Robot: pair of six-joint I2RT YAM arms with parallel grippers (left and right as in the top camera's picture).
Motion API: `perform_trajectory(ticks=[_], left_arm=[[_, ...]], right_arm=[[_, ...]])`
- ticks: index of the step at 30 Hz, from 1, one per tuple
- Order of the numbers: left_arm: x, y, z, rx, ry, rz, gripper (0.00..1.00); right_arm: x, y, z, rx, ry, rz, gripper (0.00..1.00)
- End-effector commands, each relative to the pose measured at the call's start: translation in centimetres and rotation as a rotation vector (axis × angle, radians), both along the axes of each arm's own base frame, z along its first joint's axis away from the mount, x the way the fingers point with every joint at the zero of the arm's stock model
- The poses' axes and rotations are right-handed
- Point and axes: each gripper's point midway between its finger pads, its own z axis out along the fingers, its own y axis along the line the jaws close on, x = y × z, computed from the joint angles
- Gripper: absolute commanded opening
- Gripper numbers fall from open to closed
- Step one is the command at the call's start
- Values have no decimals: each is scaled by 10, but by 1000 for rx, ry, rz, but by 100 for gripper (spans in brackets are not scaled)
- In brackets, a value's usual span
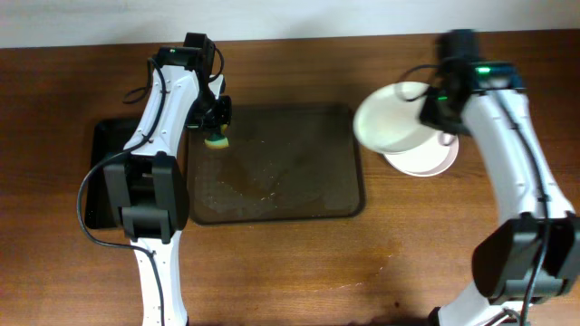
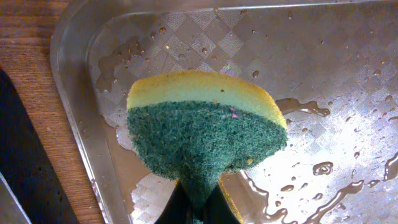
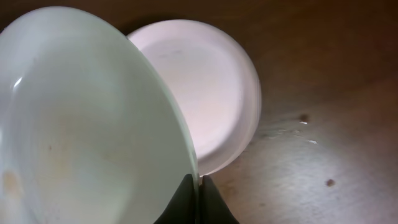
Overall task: Clean dirty plates on tray and stack at the side
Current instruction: 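Lift the last plate with the right gripper and stack it on the pile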
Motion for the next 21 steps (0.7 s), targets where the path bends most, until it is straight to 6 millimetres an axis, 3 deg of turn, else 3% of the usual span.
perform_trajectory(ticks=[1,2,4,6,8,9,11,12,14,16,18,19,21], left_arm=[[-6,6,3,9,22,26,0],[-11,12,8,12,44,40,1],[-21,34,37,12,57,86,0],[-23,59,67,7,5,143,0],[-27,96,93,5,-51,228,0],[-30,109,96,12,-58,257,0],[-45,135,95,98,-8,291,0],[-49,145,95,129,4,305,0],[-51,152,92,146,11,315,0],[-52,157,81,173,26,316,0],[-60,163,50,171,76,329,0],[-68,168,30,177,111,340,0],[-69,186,2,232,99,360,0]], right_arm=[[-7,-38,-22,64,53,-86,4],[-9,-53,-32,53,78,-117,4],[-7,-73,-56,54,119,-147,4],[-2,-76,-86,61,172,-148,4],[-1,-71,-115,68,229,-137,5],[-3,-67,-129,81,268,-129,15],[-7,-57,-140,85,317,-77,38],[-8,-53,-137,84,321,-58,65],[-7,-53,-117,80,298,-58,72],[-3,-54,-78,69,226,-56,73],[-3,-54,-23,49,91,-54,82],[-5,-53,-1,41,34,-53,93],[-10,-51,16,44,0,-50,99]])
